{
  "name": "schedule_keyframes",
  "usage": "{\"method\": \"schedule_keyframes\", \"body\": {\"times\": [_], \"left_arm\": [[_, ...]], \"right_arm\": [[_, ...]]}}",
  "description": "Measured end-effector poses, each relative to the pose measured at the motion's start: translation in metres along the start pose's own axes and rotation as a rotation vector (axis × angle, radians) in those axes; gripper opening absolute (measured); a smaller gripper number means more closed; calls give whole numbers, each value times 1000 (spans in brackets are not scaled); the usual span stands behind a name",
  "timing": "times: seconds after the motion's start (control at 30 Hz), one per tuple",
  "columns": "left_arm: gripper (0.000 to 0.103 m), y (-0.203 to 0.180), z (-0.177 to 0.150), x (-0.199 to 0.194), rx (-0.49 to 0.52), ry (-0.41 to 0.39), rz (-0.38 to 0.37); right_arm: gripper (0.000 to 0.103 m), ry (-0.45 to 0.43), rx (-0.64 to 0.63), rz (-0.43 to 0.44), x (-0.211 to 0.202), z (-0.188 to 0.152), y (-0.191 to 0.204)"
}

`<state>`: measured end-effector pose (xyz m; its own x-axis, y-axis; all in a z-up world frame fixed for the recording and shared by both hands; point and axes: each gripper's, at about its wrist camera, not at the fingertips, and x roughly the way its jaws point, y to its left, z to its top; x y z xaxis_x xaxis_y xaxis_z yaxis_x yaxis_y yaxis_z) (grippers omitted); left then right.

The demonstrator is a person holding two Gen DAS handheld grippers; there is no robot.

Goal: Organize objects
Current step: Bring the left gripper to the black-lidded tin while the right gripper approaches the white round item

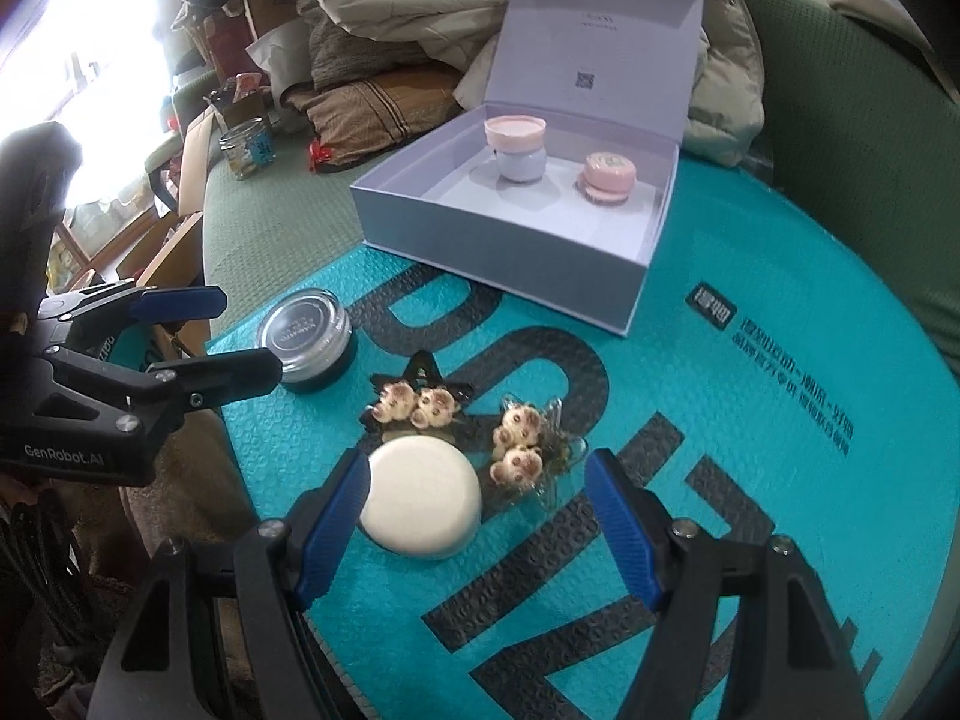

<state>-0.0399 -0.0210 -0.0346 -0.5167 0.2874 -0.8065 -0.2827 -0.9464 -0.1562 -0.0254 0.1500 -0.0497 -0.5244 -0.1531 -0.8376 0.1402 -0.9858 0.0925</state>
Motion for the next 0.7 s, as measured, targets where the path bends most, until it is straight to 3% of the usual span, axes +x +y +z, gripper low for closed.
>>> {"method": "schedule_keyframes", "body": {"times": [0.47,0.7], "left_arm": [[85,-22,0,34,71,51,-45],[82,-25,3,37,96,58,-49]], "right_arm": [[74,44,67,25,22,-2,-31],[73,52,44,65,16,-3,-24]]}}
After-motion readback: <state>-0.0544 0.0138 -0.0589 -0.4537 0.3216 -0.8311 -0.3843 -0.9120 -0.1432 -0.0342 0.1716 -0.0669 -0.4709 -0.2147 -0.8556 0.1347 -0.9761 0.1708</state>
